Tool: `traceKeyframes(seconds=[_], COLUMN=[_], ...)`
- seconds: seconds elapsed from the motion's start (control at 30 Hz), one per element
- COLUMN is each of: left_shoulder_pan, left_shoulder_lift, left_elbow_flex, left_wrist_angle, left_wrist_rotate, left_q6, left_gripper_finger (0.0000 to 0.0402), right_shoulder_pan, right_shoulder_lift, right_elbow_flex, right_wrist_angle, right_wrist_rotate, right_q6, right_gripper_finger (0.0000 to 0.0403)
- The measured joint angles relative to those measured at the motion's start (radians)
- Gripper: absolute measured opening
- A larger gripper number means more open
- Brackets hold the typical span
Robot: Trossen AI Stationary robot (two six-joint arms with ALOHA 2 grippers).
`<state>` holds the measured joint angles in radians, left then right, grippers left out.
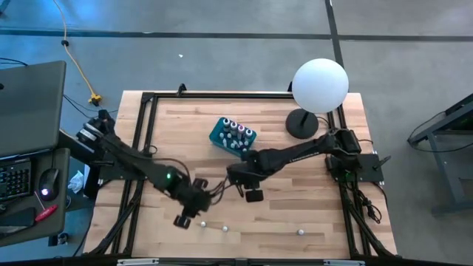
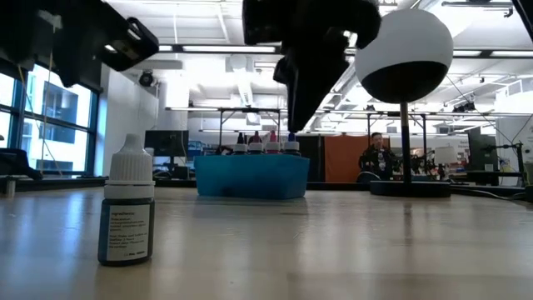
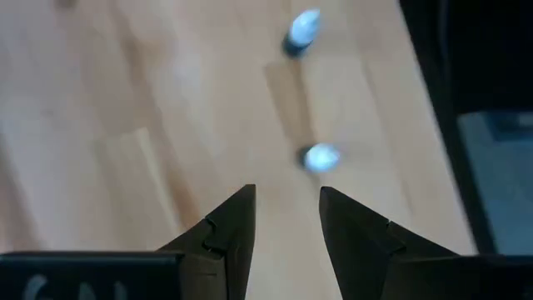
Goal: Pick & Place food coloring
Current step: Put the small green food coloring bottle into the blue bin
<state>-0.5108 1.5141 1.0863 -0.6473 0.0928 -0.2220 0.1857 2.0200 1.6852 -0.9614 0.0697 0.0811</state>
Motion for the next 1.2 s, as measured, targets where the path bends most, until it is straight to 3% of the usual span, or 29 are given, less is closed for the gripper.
traceKeyframes(seconds=[0.17, 0.53, 0.63, 0.83, 1.2], left_shoulder_pan=[-0.072, -0.086, -0.086, -0.086, -0.087], left_shoulder_lift=[0.072, 0.166, 0.174, 0.174, 0.239], left_elbow_flex=[0.000, -0.001, -0.001, -0.002, -0.002], left_wrist_angle=[0.112, 0.104, 0.099, 0.153, 0.192], left_wrist_rotate=[-0.011, -0.030, -0.020, -0.002, 0.049], left_q6=[-0.041, -0.037, -0.037, -0.037, -0.042], left_gripper_finger=[0.0133, 0.0133, 0.0133, 0.0133, 0.0133], right_shoulder_pan=[0.036, 0.121, 0.139, 0.146, 0.162], right_shoulder_lift=[0.000, -0.001, -0.002, -0.003, -0.029], right_elbow_flex=[0.000, -0.060, -0.162, -0.339, -0.375], right_wrist_angle=[0.000, -0.055, 0.050, 0.252, 0.298], right_wrist_rotate=[0.002, -0.034, -0.038, -0.159, -0.102], right_q6=[0.064, 0.236, 0.280, 0.440, 0.489], right_gripper_finger=[0.0100, 0.0094, 0.0087, 0.0070, 0.0047])
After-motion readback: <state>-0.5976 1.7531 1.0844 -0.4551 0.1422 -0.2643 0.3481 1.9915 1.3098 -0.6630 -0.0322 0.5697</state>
